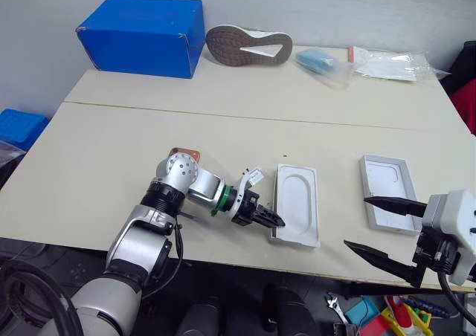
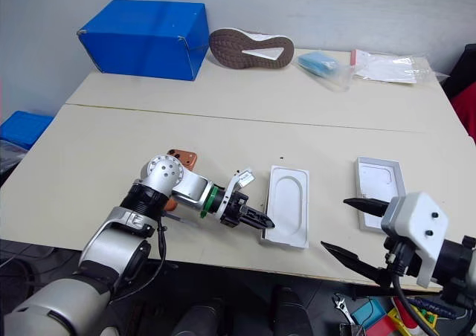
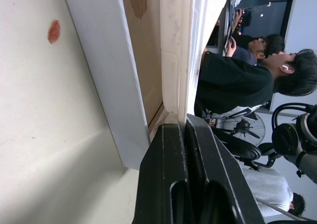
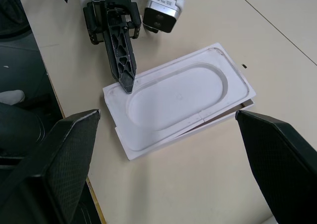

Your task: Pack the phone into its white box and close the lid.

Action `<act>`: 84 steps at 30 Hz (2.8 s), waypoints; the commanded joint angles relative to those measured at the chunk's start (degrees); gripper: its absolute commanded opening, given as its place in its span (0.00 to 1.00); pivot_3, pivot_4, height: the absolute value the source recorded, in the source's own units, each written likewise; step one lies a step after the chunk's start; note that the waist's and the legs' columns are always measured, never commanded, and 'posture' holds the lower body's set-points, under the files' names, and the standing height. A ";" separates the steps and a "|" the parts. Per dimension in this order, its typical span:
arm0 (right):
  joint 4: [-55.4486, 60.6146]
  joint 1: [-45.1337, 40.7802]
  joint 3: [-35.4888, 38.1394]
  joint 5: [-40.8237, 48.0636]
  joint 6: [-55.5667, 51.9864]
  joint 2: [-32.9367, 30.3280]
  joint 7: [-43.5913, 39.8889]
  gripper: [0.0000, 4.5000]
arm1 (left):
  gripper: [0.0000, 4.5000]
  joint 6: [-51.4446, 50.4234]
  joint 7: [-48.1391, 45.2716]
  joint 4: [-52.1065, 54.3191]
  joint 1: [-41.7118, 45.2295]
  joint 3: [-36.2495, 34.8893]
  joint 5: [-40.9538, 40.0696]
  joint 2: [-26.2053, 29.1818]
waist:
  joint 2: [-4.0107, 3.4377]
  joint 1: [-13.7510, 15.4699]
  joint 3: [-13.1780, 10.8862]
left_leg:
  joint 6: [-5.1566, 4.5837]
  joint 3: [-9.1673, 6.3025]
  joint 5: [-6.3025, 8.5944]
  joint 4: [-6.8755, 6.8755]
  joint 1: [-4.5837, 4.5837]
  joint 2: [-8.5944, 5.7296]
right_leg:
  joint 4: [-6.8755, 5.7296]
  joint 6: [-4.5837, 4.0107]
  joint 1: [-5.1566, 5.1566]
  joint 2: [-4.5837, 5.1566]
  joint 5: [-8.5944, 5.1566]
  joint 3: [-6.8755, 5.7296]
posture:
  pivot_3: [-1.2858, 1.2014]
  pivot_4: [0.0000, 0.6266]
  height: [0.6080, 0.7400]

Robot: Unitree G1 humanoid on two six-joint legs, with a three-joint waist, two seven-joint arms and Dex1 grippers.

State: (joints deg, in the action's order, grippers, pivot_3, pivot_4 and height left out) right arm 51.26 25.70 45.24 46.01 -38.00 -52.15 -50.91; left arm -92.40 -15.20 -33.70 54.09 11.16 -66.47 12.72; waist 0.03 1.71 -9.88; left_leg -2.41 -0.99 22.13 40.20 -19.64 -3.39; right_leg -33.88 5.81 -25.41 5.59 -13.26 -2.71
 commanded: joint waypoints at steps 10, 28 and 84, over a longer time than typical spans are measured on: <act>0.06 -1.00 -2.33 -1.13 2.08 0.28 -0.08 1.00 | 0.50 -0.10 -0.44 4.07 -0.65 -1.01 -2.19 0.83 | 0.00 -0.01 0.00 | 0.01 0.01 0.00 0.00 0.05 0.00 | 0.00 0.00 0.05 0.00 0.00 0.01 | 0.52 0.24 1.00; -1.52 -1.48 -5.33 -3.93 4.53 0.89 -0.48 1.00 | 1.00 -0.10 -3.11 5.52 2.16 0.10 -6.14 4.78 | 0.00 -0.11 0.00 | 0.06 0.00 0.03 -0.05 0.37 0.03 | 0.04 0.00 0.34 -0.02 0.00 0.01 | 0.52 0.24 1.00; -0.04 0.51 -9.70 -7.70 7.49 4.03 1.02 1.00 | 0.00 68.55 -51.43 14.99 -1.82 22.99 57.33 6.34 | 0.01 1.29 0.00 | -0.25 0.00 0.08 -0.13 0.22 0.07 | 0.32 -0.02 0.36 -0.02 -0.01 -0.05 | 0.52 0.24 1.00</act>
State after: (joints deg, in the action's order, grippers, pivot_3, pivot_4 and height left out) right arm 49.44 25.92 34.48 38.28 -31.37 -48.65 -50.12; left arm -24.71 -66.43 -18.63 51.80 34.31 -10.85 19.59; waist 0.04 3.00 -9.89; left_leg -2.68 -0.99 22.22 40.08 -19.43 -3.32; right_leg -33.56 5.79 -25.05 5.57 -13.27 -2.77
